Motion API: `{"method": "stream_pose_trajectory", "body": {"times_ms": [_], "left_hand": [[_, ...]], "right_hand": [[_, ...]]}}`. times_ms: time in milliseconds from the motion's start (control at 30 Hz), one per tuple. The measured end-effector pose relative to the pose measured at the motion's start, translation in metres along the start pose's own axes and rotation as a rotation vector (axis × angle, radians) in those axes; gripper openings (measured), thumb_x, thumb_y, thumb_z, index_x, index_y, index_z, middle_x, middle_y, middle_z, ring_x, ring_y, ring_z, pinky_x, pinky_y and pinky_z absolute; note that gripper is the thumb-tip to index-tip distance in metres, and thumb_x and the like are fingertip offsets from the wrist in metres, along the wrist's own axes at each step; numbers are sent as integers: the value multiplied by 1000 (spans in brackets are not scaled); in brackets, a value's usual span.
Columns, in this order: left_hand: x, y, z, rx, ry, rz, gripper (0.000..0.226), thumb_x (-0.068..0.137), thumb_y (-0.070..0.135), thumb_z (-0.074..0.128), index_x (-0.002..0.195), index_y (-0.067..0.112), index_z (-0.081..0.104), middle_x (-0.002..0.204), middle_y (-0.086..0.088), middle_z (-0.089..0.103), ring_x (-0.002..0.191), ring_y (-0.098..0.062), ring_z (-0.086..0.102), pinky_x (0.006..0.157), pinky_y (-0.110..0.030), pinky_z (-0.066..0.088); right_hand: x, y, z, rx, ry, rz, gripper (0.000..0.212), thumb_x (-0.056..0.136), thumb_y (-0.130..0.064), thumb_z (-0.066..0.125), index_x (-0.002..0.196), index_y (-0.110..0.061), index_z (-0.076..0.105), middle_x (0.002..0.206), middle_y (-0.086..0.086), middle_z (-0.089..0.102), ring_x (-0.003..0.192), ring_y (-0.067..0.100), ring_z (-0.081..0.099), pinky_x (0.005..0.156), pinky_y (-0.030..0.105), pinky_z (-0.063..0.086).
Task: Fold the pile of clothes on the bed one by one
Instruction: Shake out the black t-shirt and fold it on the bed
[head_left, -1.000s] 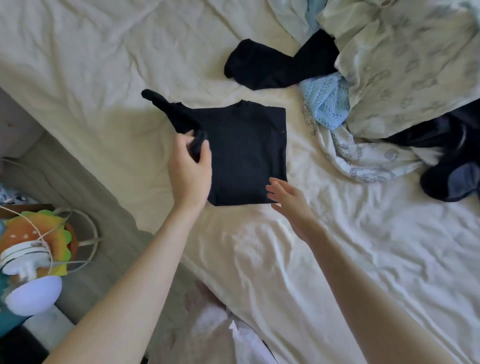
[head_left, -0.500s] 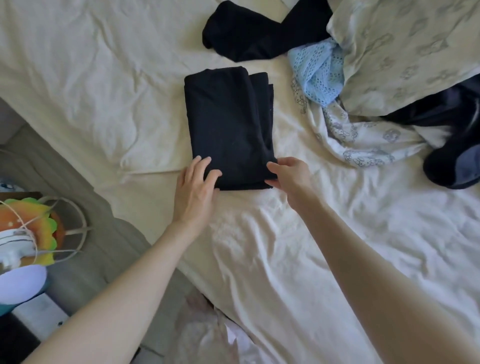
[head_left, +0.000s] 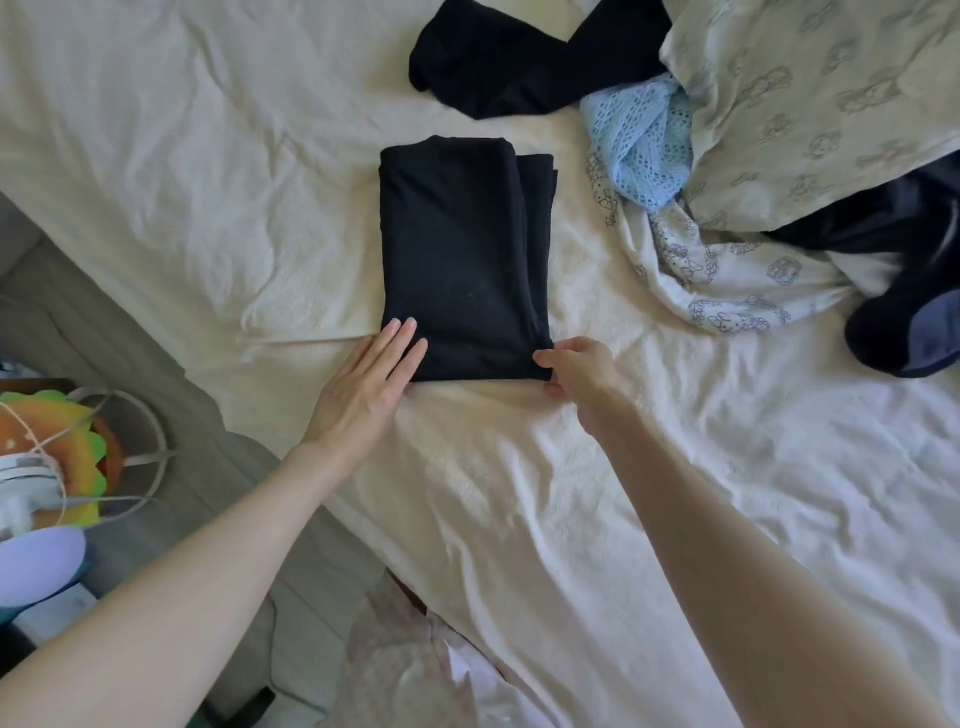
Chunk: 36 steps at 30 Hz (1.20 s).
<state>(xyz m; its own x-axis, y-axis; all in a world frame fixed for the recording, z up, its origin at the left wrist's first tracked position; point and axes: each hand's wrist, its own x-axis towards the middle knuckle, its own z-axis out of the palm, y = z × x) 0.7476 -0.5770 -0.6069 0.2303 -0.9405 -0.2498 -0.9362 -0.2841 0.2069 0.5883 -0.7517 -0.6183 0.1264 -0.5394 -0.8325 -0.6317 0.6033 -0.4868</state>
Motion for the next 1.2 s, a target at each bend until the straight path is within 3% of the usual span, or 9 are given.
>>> {"method": "stream_pose_trajectory", "body": {"times_ms": [200, 300, 367, 400, 467, 667, 833, 1000, 1200], "left_hand": [[7, 3, -18, -272, -2, -127, 44, 89, -12, 47, 132, -3, 51, 145, -16, 41, 135, -27, 39, 88, -41, 52], [1, 2, -27, -423, -15, -183, 42, 93, -4, 41, 132, 7, 53, 145, -6, 45, 133, -12, 42, 95, -31, 47], [-10, 6, -36, -551, -170, -273, 39, 95, 3, 41, 128, 17, 57, 127, -8, 60, 98, 5, 61, 76, -10, 44], [-17, 8, -39, -613, -249, -323, 36, 95, 7, 42, 123, 21, 60, 102, -9, 69, 66, 9, 59, 60, -7, 40], [-31, 14, -42, -681, -364, -382, 28, 93, 13, 45, 108, 26, 64, 72, -4, 65, 49, -1, 50, 48, -11, 35], [-69, 27, -47, -827, -387, -414, 30, 92, 15, 51, 82, 43, 56, 82, 15, 69, 65, 6, 60, 57, -7, 39], [-59, 22, -51, -961, -225, -461, 17, 94, 17, 53, 94, 32, 61, 90, 19, 65, 77, 18, 59, 64, 2, 38], [-8, 3, -58, -1087, 26, -527, 16, 97, 15, 48, 102, 21, 61, 90, 7, 66, 80, 2, 63, 72, -16, 52], [43, -6, -44, -1175, 168, -743, 25, 99, 26, 46, 109, 7, 59, 94, 3, 64, 93, -15, 63, 70, -24, 55]], "right_hand": [[-6, -8, -8, 268, -186, 83, 12, 86, 3, 60, 80, -5, 53, 96, 17, 63, 91, 25, 66, 81, 36, 57], [-22, -7, -16, 351, -212, 82, 21, 86, 5, 58, 73, -9, 49, 92, 13, 63, 88, 23, 66, 74, 30, 55], [-39, 2, -23, 334, -199, 114, 25, 86, 6, 57, 70, -10, 45, 89, 11, 60, 86, 21, 63, 74, 29, 54], [-48, 10, -27, 314, -198, 140, 26, 86, 6, 56, 70, -10, 44, 90, 11, 59, 86, 22, 62, 75, 30, 54], [-68, 29, -35, 266, -192, 200, 24, 86, 6, 57, 73, -9, 44, 91, 12, 59, 87, 23, 63, 74, 31, 54], [-114, 60, -60, 135, -185, 242, 19, 83, -1, 67, 80, -8, 49, 69, 4, 53, 56, 9, 61, 57, 23, 53], [-106, 28, -54, 232, -130, 120, 23, 86, -7, 66, 106, -11, 54, 93, 12, 62, 70, 16, 64, 59, 23, 50], [-70, -23, -44, 243, -157, 2, 6, 89, -10, 61, 92, -8, 66, 76, 8, 61, 57, 15, 66, 55, 21, 52], [-28, -52, -23, -126, -118, -255, 38, 94, -50, 45, 83, -22, 67, 75, -12, 61, 65, -4, 58, 59, 11, 44]]}}
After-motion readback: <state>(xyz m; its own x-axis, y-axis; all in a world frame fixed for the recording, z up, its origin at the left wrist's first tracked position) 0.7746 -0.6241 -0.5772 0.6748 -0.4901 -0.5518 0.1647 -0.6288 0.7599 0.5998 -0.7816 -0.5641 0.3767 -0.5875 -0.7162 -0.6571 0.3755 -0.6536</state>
